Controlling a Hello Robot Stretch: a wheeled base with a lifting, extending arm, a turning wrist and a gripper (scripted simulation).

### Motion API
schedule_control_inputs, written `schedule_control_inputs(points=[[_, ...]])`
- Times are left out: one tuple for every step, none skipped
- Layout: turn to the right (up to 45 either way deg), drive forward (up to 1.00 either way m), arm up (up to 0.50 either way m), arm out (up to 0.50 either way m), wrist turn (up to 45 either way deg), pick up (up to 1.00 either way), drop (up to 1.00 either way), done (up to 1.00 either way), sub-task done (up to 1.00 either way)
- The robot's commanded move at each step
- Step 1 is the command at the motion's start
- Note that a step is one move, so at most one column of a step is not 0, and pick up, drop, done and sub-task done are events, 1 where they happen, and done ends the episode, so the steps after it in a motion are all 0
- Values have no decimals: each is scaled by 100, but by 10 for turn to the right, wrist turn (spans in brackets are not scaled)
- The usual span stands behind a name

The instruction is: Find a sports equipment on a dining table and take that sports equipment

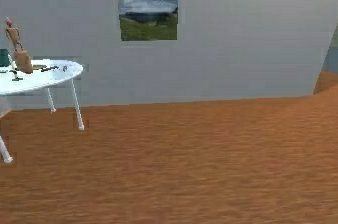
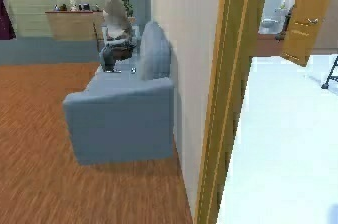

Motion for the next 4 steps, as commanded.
schedule_control_inputs(points=[[360,0,0,0,0,0,0,0,0],[0,100,0,0,0,0,0,0,0],[60,0,0,0,0,0,0,0,0],[0,70,0,0,0,0,0,0,0]])
